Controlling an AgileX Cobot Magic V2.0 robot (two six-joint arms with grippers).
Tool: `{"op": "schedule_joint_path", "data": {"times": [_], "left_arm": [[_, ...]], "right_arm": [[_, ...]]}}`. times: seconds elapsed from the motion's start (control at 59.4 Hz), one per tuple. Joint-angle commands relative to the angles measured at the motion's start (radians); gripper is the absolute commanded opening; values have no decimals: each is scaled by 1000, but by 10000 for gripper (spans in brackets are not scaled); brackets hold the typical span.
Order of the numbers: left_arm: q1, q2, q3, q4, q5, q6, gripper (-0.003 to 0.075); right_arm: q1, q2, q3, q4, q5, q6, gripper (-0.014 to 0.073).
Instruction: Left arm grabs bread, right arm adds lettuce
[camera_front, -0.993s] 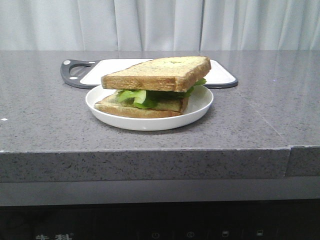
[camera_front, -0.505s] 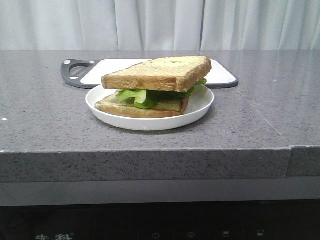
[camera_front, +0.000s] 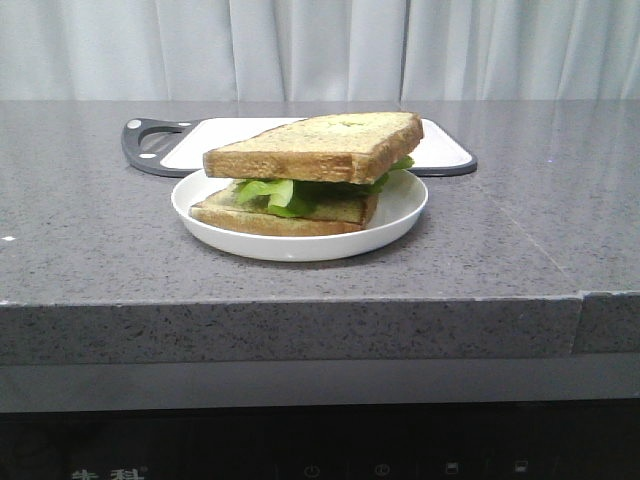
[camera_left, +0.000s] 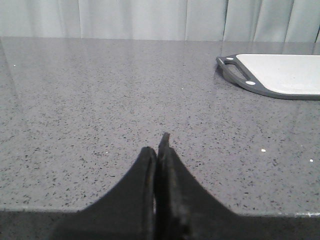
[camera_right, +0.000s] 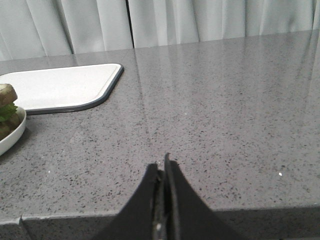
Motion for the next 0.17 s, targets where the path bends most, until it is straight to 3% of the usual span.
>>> {"op": "schedule_joint_path", "data": {"times": [0.0, 0.152], "left_arm": [[1, -17, 6, -6, -89, -11, -21], [1, -17, 6, -6, -89, -11, -20]], "right_arm": [[-5, -22, -2, -13, -73, -9, -61], [-5, -22, -2, -13, -73, -9, -61]]}}
